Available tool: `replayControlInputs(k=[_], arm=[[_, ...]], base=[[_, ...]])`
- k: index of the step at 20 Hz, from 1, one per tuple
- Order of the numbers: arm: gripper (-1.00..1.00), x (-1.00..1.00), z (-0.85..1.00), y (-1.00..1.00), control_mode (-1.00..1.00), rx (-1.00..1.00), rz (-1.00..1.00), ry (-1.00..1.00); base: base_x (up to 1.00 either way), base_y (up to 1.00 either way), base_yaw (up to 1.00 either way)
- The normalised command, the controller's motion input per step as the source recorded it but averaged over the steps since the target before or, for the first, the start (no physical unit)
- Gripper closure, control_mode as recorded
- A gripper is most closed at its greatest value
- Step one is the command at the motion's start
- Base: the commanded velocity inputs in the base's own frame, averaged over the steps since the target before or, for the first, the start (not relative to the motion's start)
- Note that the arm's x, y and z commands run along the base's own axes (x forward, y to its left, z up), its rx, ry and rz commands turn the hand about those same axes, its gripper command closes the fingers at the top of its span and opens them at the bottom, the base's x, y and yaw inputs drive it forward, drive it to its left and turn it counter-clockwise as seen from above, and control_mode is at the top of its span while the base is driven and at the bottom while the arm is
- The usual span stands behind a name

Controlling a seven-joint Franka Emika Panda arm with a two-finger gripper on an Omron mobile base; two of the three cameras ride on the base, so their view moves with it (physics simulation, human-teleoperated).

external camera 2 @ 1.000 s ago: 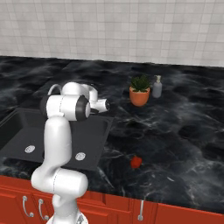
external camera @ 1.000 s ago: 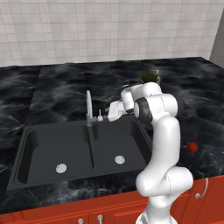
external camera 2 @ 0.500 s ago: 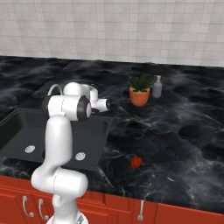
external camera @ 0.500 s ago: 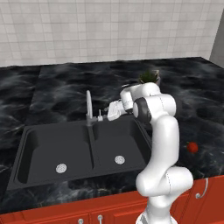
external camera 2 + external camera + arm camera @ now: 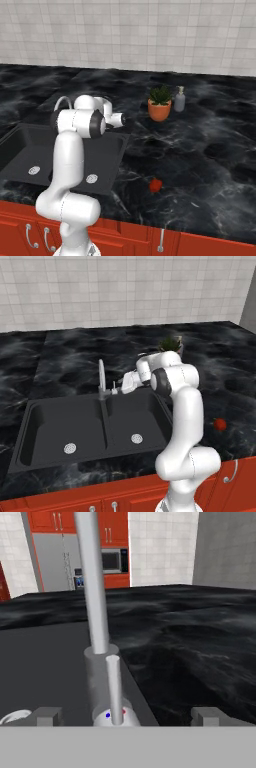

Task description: Turn on the sink faucet. Then move the bell pepper from the counter to the sink. Turn off the sink. Move the vegetable from the sink to the pot next to the stove. Finally move the pot to the front right burner.

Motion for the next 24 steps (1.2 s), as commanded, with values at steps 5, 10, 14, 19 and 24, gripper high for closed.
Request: replayControlInputs(k=[5,10,14,19,24], arm=[[-1.0,0.06,-0.07,0.11,-1.0,0.0,0.01,0.0],[-1.0,0.0,-0.03,0.12,-1.0,0.01,0.01,0.0],[-1.0,0.0,0.0,0.12,-1.0,0.01,0.0,0.0],[-1.0,0.0,0.0,0.15,-1.0,0.01,0.0,0.0],[-1.0,0.04,0.0,0.22,-1.0,0.01,0.0,0.0]], base=[[0.0,0.0,0.0],[0.0,0.0,0.0],[0.0,0.0,0.0],[0.0,0.0,0.0],[0.0,0.0,0.0]])
